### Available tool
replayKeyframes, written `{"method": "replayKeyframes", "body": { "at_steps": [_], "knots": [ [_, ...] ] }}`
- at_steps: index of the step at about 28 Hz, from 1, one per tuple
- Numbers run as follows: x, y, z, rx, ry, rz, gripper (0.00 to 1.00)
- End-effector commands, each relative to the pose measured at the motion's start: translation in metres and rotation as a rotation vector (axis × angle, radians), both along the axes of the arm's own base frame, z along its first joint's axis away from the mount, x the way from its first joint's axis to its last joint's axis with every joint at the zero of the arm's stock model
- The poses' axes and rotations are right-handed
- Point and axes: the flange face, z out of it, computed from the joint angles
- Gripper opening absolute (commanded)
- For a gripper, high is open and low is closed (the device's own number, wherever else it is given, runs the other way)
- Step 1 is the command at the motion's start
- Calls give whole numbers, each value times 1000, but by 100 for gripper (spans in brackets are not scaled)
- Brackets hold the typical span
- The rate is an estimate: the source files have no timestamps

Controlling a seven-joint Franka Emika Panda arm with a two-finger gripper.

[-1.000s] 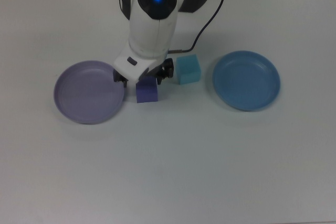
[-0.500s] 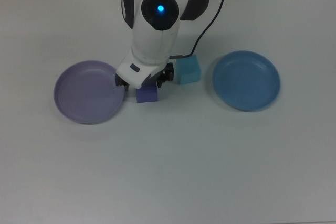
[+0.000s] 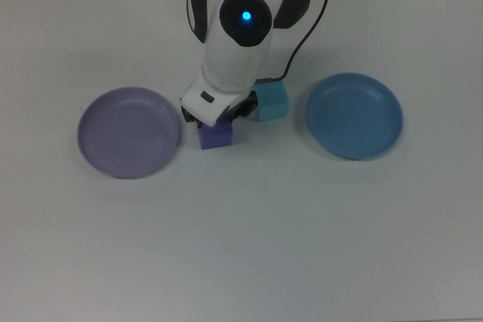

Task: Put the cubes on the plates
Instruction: 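Grasp the purple cube and carry it onto the lavender plate, then release the purple cube on the lavender plate and lift away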

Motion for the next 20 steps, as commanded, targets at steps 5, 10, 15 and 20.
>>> {"method": "replayKeyframes", "body": {
  "at_steps": [5,10,15,20],
  "knots": [
    [-2,-44,63,13,-81,-103,21],
    [8,-107,50,10,-110,-175,22],
    [12,-150,33,14,-129,-227,22],
    [14,-164,18,17,-126,-238,29]
  ]
}}
